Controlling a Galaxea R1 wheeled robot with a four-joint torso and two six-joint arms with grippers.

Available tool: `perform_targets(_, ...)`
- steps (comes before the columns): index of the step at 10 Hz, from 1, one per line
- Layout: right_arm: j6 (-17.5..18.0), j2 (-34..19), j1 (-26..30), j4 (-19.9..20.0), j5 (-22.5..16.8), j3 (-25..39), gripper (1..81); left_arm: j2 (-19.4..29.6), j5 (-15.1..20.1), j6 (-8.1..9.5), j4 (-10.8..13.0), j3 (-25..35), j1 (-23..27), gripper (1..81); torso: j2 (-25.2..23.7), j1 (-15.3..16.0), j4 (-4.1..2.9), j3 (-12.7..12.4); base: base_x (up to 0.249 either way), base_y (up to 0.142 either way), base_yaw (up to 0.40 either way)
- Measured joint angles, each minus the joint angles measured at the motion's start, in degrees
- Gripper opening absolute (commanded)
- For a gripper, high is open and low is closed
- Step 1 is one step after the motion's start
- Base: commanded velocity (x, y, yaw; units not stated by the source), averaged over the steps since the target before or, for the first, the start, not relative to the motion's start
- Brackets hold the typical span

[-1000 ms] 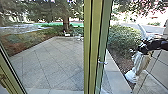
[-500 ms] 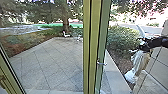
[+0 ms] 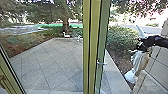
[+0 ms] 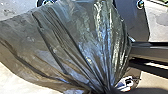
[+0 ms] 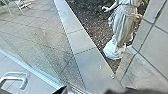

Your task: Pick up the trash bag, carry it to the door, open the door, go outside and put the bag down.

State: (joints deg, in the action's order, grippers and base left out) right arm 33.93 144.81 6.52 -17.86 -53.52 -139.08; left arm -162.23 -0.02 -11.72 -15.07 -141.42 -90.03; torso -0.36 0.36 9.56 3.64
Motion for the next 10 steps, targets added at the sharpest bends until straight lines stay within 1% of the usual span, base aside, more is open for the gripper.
perform_targets(2, -2.5, 0.7, 0.0, -0.8, 0.5, -1.5, 81.1, 0.0, 0.0, 0.00, -0.2, 0.0, 0.0, 1.0, 0.0, 0.0, 0.00, 0.0, 0.000, 0.000, 0.000)
perform_targets(3, -2.8, 0.5, 0.0, -1.0, 1.5, -1.6, 81.1, 0.0, 0.0, 0.00, -0.3, 0.0, 0.0, 1.0, 0.0, 0.0, 0.00, 0.0, 0.000, 0.000, 0.000)
perform_targets(6, -3.5, 0.1, -1.0, -3.4, 5.1, -1.4, 81.1, 0.0, 0.0, 0.00, -0.9, 0.0, 0.0, 1.0, 0.0, 0.0, 0.00, 0.0, 0.000, 0.000, 0.000)
perform_targets(8, -3.9, -0.9, -1.5, -6.4, 6.7, -1.0, 81.1, -0.3, 0.0, 0.00, -1.0, 0.0, 0.0, 1.0, 0.0, 0.0, 0.00, 0.0, 0.000, 0.000, 0.000)
perform_targets(10, -4.3, -1.5, -2.1, -12.1, 7.1, -1.0, 81.1, -0.3, 0.0, 0.00, -1.4, 0.0, 0.0, 1.0, 0.0, 0.0, 0.00, 0.0, 0.000, 0.000, 0.000)
